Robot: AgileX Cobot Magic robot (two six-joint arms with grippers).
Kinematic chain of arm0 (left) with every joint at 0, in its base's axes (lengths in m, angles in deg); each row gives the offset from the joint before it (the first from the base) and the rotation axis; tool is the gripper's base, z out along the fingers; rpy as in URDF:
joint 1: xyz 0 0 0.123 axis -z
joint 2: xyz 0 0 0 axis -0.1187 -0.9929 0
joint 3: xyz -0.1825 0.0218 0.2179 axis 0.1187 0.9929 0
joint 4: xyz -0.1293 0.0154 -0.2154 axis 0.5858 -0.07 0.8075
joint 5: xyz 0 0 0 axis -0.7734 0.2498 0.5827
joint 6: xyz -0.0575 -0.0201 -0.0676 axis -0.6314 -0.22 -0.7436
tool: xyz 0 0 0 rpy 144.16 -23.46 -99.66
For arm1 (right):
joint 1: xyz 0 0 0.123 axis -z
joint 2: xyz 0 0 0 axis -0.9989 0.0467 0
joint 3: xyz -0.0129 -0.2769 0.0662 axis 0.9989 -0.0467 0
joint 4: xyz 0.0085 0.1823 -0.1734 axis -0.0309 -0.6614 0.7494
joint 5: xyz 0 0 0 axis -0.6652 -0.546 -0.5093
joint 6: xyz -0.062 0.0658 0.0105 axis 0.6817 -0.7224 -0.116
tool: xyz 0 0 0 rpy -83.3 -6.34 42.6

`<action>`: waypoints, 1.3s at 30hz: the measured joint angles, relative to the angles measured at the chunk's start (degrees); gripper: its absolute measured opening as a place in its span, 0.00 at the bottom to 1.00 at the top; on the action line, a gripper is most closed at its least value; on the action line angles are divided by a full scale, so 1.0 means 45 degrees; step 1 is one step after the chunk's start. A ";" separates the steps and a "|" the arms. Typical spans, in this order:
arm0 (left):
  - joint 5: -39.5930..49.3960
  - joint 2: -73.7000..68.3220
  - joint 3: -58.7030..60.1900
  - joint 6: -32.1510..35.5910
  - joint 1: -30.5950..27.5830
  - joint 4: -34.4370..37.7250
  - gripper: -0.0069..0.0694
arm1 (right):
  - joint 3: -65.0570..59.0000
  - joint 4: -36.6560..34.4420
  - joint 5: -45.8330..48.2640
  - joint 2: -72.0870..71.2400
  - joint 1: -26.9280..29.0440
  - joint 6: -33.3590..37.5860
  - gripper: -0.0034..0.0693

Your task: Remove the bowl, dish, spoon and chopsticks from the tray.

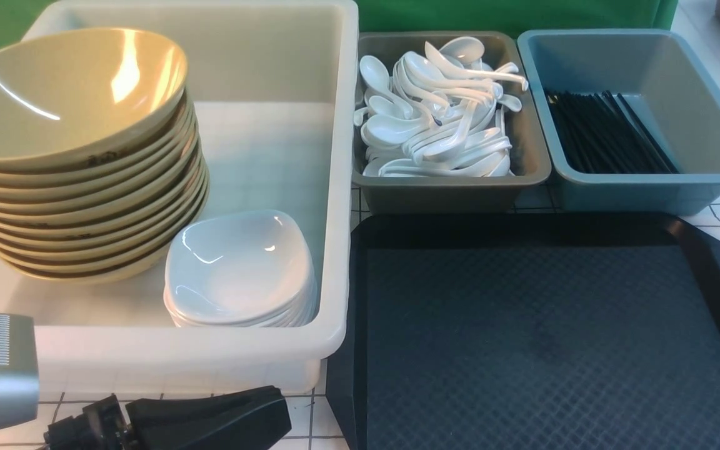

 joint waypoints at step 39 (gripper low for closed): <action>0.0032 0.0015 0.0470 0.1017 -0.1018 0.0882 0.09 | 0.0000 0.0000 0.0015 0.0000 0.0000 -0.0025 0.13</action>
